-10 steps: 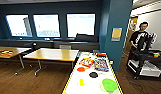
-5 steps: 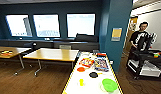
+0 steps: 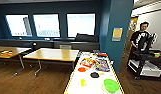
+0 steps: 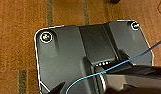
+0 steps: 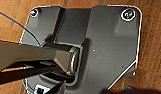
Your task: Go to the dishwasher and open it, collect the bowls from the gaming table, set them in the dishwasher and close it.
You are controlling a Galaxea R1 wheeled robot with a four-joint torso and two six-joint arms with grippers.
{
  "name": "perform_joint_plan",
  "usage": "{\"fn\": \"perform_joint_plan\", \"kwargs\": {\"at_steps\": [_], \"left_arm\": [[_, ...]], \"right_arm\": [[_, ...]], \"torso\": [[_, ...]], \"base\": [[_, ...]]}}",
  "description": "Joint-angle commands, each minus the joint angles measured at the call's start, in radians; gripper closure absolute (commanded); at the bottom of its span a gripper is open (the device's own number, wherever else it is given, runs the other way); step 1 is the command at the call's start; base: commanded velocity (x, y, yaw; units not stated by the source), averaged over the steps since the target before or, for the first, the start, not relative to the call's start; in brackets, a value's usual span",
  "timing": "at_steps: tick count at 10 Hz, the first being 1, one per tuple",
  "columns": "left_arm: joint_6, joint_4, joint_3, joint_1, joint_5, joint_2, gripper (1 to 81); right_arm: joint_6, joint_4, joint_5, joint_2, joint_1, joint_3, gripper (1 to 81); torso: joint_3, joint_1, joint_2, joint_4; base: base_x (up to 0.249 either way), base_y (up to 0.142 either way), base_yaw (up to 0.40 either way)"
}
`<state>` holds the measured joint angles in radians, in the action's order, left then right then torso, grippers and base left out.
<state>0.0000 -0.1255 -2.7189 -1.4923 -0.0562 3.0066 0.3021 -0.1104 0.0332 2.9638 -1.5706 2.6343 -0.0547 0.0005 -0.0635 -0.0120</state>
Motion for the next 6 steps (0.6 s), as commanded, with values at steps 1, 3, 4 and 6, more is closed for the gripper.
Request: {"fn": "perform_joint_plan", "kwargs": {"at_steps": [1,3,4,6], "left_arm": [[0.0,0.006,-0.004,0.051,0.047,-0.009,1.0],[0.0,0.006,-0.004,0.051,0.047,-0.009,1.0],[0.0,0.006,-0.004,0.051,0.047,-0.009,1.0],[0.0,0.006,-0.004,0.051,0.047,-0.009,1.0]], "right_arm": [[0.003,0.011,-0.056,0.002,0.045,-0.005,1.0],[0.003,0.011,-0.056,0.002,0.043,-0.005,1.0],[0.003,0.011,-0.056,0.002,0.043,-0.005,1.0],[0.003,0.011,-0.056,0.002,0.043,-0.005,1.0]], "torso": [[0.0,0.0,0.0,0.0],[0.0,0.0,0.0,0.0],[0.0,0.0,0.0,0.0],[0.0,0.0,0.0,0.0]], "base": [[0.0,0.078,0.0],[0.0,0.075,0.0],[0.0,0.065,0.0],[0.0,0.064,0.0]]}}
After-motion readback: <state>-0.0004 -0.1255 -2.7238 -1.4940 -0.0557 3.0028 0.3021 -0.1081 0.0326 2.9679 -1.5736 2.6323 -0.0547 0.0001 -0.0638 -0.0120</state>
